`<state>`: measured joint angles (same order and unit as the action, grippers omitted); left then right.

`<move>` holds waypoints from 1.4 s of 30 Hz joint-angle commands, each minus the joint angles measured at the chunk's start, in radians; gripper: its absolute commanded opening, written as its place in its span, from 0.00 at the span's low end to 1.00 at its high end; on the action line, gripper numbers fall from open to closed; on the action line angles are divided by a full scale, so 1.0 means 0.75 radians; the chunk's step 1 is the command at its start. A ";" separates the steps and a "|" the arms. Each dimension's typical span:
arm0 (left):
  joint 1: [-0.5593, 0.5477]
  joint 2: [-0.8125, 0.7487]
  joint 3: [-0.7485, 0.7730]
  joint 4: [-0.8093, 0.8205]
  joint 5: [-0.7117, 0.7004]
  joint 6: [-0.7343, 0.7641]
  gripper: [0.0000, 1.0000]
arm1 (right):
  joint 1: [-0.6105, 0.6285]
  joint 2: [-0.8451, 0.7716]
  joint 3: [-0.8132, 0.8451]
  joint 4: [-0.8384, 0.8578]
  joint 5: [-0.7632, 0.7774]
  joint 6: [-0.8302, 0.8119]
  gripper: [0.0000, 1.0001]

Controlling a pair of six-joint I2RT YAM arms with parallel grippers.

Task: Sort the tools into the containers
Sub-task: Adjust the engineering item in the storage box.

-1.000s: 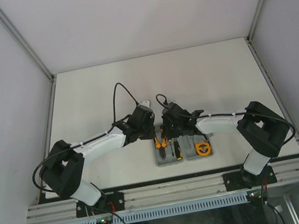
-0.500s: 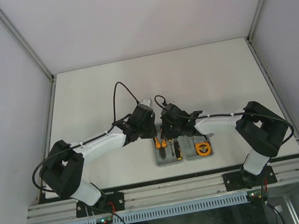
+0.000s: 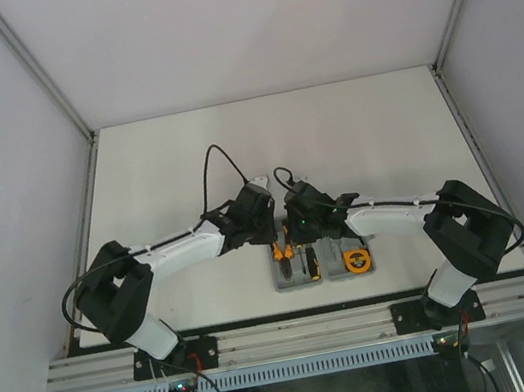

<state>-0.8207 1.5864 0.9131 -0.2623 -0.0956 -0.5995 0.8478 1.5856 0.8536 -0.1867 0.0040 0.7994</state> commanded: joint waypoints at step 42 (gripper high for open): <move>-0.034 -0.126 -0.030 -0.001 -0.075 -0.002 0.24 | 0.084 -0.040 -0.013 0.016 0.025 -0.096 0.02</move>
<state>-0.8444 1.5787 0.8555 -0.1947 -0.1120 -0.6178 0.8959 1.6276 0.8619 -0.1547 0.0616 0.7994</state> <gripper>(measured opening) 0.228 0.010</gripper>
